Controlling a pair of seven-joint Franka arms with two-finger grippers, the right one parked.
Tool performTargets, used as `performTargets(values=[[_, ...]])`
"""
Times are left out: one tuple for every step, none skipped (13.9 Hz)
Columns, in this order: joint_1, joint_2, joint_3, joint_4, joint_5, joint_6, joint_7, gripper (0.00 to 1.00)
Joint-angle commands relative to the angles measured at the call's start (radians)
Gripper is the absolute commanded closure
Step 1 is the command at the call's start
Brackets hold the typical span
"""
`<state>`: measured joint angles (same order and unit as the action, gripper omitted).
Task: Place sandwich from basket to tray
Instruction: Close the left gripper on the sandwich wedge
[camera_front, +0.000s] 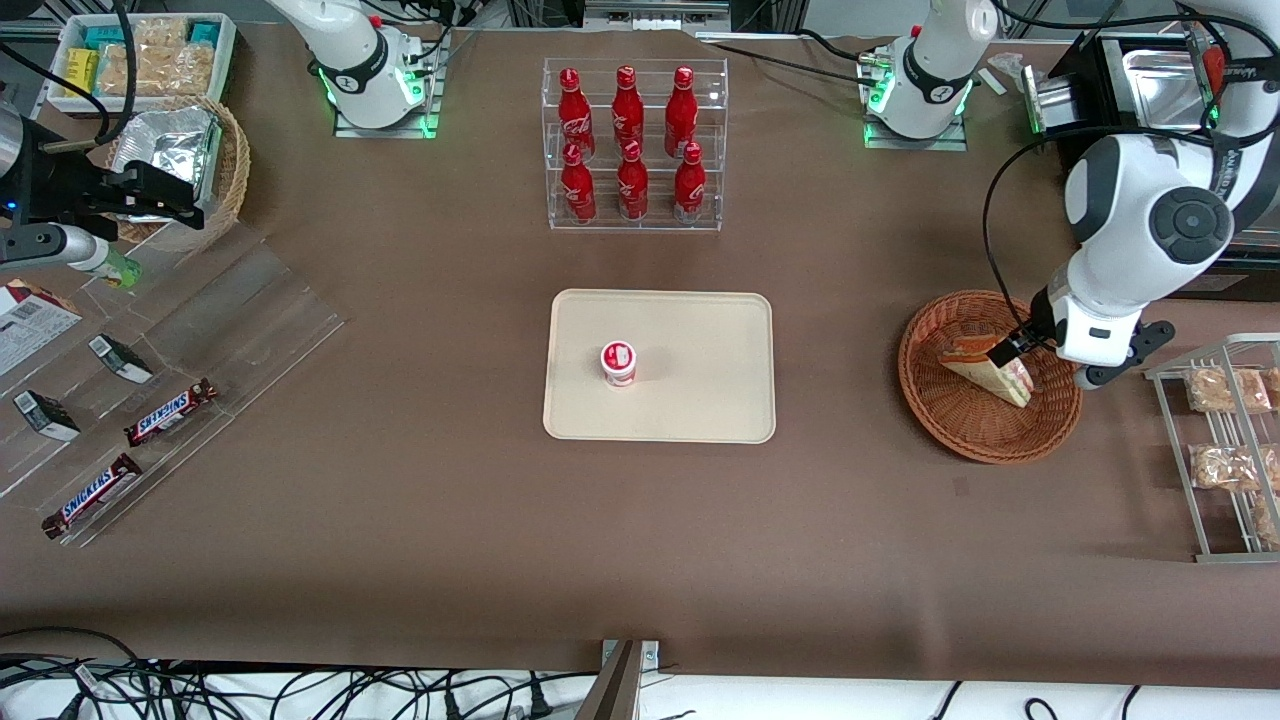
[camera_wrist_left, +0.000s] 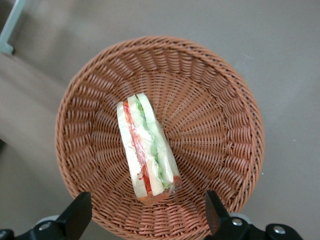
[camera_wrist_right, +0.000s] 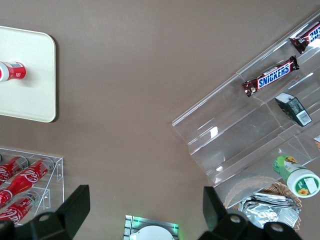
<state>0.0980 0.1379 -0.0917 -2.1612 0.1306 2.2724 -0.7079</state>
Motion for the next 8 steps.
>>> performTargets(values=[[0.006, -0.011, 0.000, -0.060, 0.030, 0.085, -0.091, 0.00], [0.006, 0.005, -0.002, -0.066, 0.052, 0.107, -0.122, 0.00], [0.008, 0.018, -0.002, -0.068, 0.096, 0.120, -0.164, 0.00], [0.008, 0.034, -0.002, -0.068, 0.140, 0.127, -0.212, 0.00], [0.009, 0.049, -0.003, -0.068, 0.170, 0.136, -0.250, 0.00], [0.011, 0.058, -0.003, -0.072, 0.176, 0.160, -0.272, 0.00], [0.012, 0.068, -0.003, -0.080, 0.176, 0.183, -0.280, 0.00], [0.014, 0.080, -0.003, -0.081, 0.176, 0.200, -0.286, 0.00]])
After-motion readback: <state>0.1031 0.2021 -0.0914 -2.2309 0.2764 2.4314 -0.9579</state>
